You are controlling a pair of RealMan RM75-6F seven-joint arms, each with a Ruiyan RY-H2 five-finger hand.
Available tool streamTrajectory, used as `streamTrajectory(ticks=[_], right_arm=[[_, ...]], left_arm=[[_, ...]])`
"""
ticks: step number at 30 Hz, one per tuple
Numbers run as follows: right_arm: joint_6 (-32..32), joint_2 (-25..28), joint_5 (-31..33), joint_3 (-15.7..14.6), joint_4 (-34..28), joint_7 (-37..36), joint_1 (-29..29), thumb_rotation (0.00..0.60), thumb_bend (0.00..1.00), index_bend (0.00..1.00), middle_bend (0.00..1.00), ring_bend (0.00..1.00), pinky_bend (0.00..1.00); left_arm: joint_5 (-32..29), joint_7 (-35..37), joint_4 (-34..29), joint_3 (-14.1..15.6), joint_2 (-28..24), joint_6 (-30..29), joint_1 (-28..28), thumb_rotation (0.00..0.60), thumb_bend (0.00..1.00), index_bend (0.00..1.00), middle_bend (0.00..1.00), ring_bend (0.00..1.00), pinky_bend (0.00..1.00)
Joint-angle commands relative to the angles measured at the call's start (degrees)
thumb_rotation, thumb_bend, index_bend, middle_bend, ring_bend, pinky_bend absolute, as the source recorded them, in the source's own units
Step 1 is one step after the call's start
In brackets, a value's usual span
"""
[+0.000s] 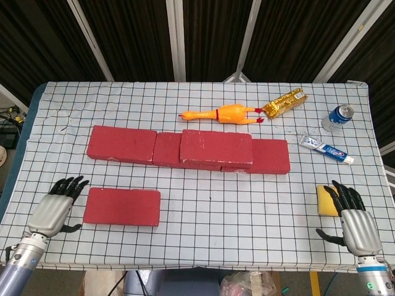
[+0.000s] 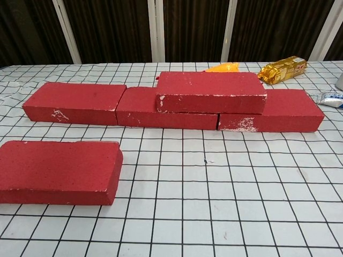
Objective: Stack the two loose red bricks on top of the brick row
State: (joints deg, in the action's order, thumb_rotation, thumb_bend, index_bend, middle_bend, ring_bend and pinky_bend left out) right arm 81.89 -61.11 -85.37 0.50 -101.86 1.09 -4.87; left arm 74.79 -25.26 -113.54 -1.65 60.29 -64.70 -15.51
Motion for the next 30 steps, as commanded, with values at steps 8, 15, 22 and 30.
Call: streamTrajectory(ticks=[8, 15, 22, 30], right_arm=[[-1.95, 0.34, 1.0, 0.39, 1.94, -4.2, -0.38, 0.6, 0.16, 0.12, 0.0, 0.0, 0.0], [-3.22, 0.88, 1.35, 0.24, 1.65, -4.91, -0.63, 0.6, 0.16, 0.12, 0.0, 0.0, 0.0], [-4.04, 0.89, 1.84, 0.34, 1.65, -4.75, -0.86, 0.6, 0.16, 0.12, 0.0, 0.0, 0.0], [-5.32, 1.03, 3.05, 0.72, 1.89, -5.13, -1.31, 0.6, 0.16, 0.12, 0.0, 0.0, 0.0]], left_arm=[[-9.74, -10.55, -4.56, -0.21, 1.78, 3.88, -6.38, 0.6, 0.0, 0.02, 0.0, 0.0, 0.02], [-15.51, -15.91, -2.11, 0.36, 6.65, 2.07, -8.34, 0.6, 0.0, 0.01, 0.0, 0.0, 0.02], [-17.33, -15.69, 1.4, 0.5, 10.91, 3.2, -10.5, 0.6, 0.0, 0.01, 0.0, 0.0, 0.02], [-19.58, -16.02, 3.66, 0.33, 14.26, 3.31, -12.77, 0.6, 0.0, 0.01, 0.0, 0.0, 0.02]])
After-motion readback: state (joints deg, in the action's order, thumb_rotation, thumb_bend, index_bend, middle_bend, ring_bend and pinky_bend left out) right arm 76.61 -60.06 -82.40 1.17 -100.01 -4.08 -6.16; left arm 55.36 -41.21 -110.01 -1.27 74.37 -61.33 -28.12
